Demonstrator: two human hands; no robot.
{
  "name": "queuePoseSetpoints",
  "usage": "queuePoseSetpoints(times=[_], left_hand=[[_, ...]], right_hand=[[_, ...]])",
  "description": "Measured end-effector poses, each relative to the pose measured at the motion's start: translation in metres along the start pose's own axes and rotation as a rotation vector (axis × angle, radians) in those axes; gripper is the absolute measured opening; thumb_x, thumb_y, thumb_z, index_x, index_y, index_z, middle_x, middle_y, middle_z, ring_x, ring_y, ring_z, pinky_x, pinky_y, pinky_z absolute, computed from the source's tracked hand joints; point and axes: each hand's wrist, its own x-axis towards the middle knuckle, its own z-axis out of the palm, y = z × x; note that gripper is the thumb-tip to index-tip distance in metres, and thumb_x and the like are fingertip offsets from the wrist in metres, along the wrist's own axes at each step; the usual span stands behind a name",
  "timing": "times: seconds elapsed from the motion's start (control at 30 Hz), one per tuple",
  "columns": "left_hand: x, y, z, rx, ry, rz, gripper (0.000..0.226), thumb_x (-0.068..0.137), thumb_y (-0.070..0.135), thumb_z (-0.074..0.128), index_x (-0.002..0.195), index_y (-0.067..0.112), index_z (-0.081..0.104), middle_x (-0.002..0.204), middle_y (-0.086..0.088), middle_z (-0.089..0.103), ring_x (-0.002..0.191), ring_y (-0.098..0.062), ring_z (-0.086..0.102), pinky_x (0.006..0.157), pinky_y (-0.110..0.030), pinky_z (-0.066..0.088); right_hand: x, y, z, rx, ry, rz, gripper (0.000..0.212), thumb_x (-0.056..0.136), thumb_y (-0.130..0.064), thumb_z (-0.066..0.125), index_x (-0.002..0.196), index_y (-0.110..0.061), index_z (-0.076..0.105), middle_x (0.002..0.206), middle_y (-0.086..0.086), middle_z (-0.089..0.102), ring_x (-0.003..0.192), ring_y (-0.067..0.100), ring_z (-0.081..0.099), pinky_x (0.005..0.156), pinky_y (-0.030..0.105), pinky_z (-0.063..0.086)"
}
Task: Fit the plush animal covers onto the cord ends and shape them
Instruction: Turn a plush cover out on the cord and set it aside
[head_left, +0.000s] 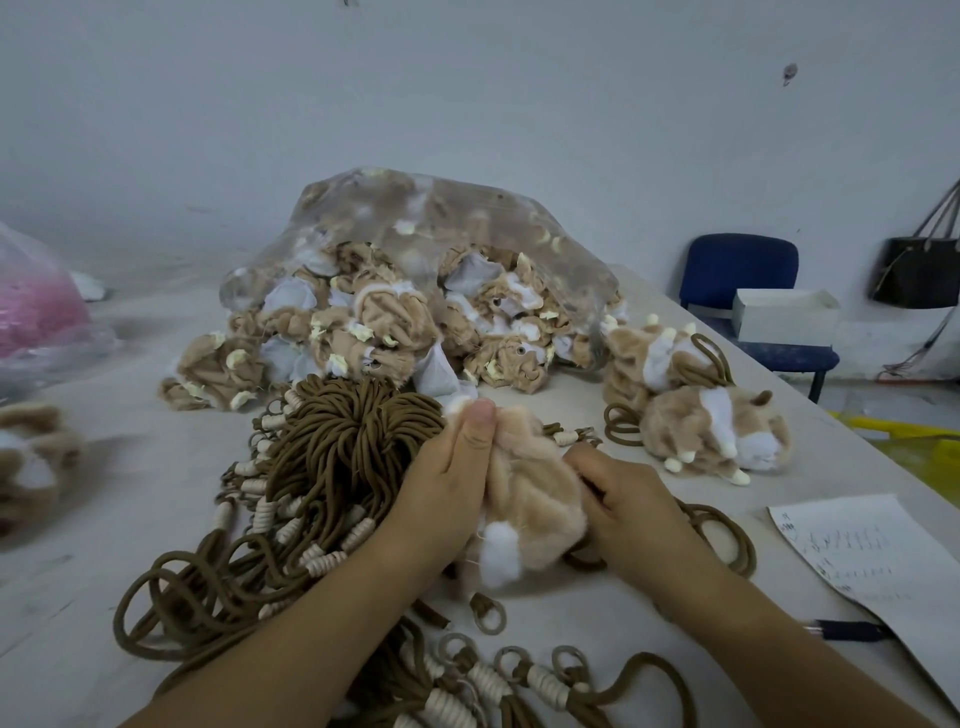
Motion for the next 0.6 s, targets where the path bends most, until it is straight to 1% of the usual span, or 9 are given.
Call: queuePoseSetpoints(times=[0.07, 0.13, 0.2, 0.27, 0.33, 0.37, 0.43, 0.53, 0.6], left_hand=[[-0.002, -0.001, 0.005, 0.036, -0.057, -0.048, 0.057, 0.079, 0.075, 0.038, 0.084, 0.03, 0.073, 0.078, 0.005, 0.073, 0.078, -0.006, 0.07, 0.069, -0.023, 0.055], [-0.003, -0.006, 0.009, 0.101, -0.081, -0.075, 0.066, 0.082, 0.077, 0.039, 0.094, 0.022, 0.074, 0.088, -0.002, 0.075, 0.087, -0.012, 0.072, 0.079, -0.034, 0.058], [-0.004, -0.007, 0.01, 0.131, -0.068, -0.082, 0.068, 0.079, 0.075, 0.037, 0.093, 0.019, 0.073, 0.088, -0.005, 0.075, 0.086, -0.015, 0.072, 0.082, -0.04, 0.058], [-0.005, -0.006, 0.009, 0.125, -0.042, -0.104, 0.06, 0.081, 0.072, 0.039, 0.087, 0.022, 0.072, 0.083, -0.006, 0.074, 0.081, -0.017, 0.072, 0.078, -0.044, 0.059], [-0.006, -0.007, 0.008, 0.148, -0.016, -0.09, 0.052, 0.084, 0.067, 0.042, 0.084, 0.024, 0.071, 0.078, -0.008, 0.072, 0.076, -0.021, 0.071, 0.071, -0.045, 0.058], [-0.006, -0.006, 0.007, 0.157, -0.005, -0.076, 0.052, 0.083, 0.068, 0.043, 0.084, 0.024, 0.069, 0.077, -0.01, 0.071, 0.076, -0.024, 0.07, 0.069, -0.047, 0.056], [-0.006, -0.005, 0.005, 0.138, -0.002, -0.05, 0.062, 0.08, 0.075, 0.045, 0.082, 0.017, 0.068, 0.075, -0.017, 0.068, 0.074, -0.03, 0.068, 0.067, -0.049, 0.054], [-0.007, -0.004, 0.004, 0.141, 0.009, -0.008, 0.077, 0.078, 0.08, 0.041, 0.07, 0.007, 0.062, 0.064, -0.021, 0.061, 0.06, -0.021, 0.06, 0.057, -0.045, 0.048], [-0.006, -0.004, 0.003, 0.137, 0.03, 0.003, 0.066, 0.084, 0.072, 0.039, 0.063, 0.014, 0.061, 0.053, -0.004, 0.059, 0.055, -0.008, 0.057, 0.049, -0.028, 0.046]], right_hand=[[0.002, -0.003, 0.002, 0.04, -0.037, 0.014, 0.019, 0.091, -0.025, 0.056, 0.075, -0.036, 0.056, 0.07, -0.016, 0.062, 0.066, 0.001, 0.056, 0.056, 0.024, 0.046], [0.002, -0.005, 0.003, 0.064, -0.057, -0.008, 0.032, 0.089, -0.015, 0.063, 0.08, -0.045, 0.057, 0.079, -0.033, 0.062, 0.073, -0.01, 0.057, 0.059, 0.01, 0.044], [0.001, -0.004, 0.003, 0.052, -0.067, -0.009, 0.041, 0.088, -0.012, 0.064, 0.082, -0.052, 0.052, 0.077, -0.034, 0.062, 0.073, -0.012, 0.057, 0.059, 0.006, 0.042], [0.001, -0.002, 0.002, 0.035, -0.083, 0.016, 0.028, 0.09, -0.013, 0.061, 0.087, -0.041, 0.059, 0.073, -0.018, 0.066, 0.071, -0.001, 0.059, 0.057, 0.015, 0.045], [0.002, 0.001, 0.0, 0.009, -0.099, 0.054, 0.009, 0.092, -0.015, 0.057, 0.09, -0.02, 0.063, 0.074, -0.005, 0.066, 0.068, 0.009, 0.059, 0.063, 0.033, 0.049], [0.003, 0.003, -0.001, -0.001, -0.097, 0.057, 0.01, 0.093, -0.016, 0.055, 0.087, -0.019, 0.062, 0.072, -0.004, 0.065, 0.066, 0.01, 0.058, 0.063, 0.037, 0.048], [0.002, 0.003, -0.002, -0.015, -0.084, 0.04, 0.024, 0.094, -0.022, 0.052, 0.072, -0.03, 0.051, 0.065, -0.006, 0.059, 0.062, 0.011, 0.053, 0.058, 0.036, 0.045], [0.001, 0.008, -0.007, -0.032, -0.096, 0.038, 0.029, 0.093, -0.033, 0.046, 0.065, -0.037, 0.042, 0.068, -0.008, 0.056, 0.061, 0.01, 0.05, 0.058, 0.037, 0.042], [0.001, 0.011, -0.009, -0.05, -0.101, 0.042, 0.025, 0.091, -0.043, 0.042, 0.067, -0.038, 0.046, 0.068, -0.011, 0.057, 0.063, 0.007, 0.051, 0.058, 0.034, 0.043]])
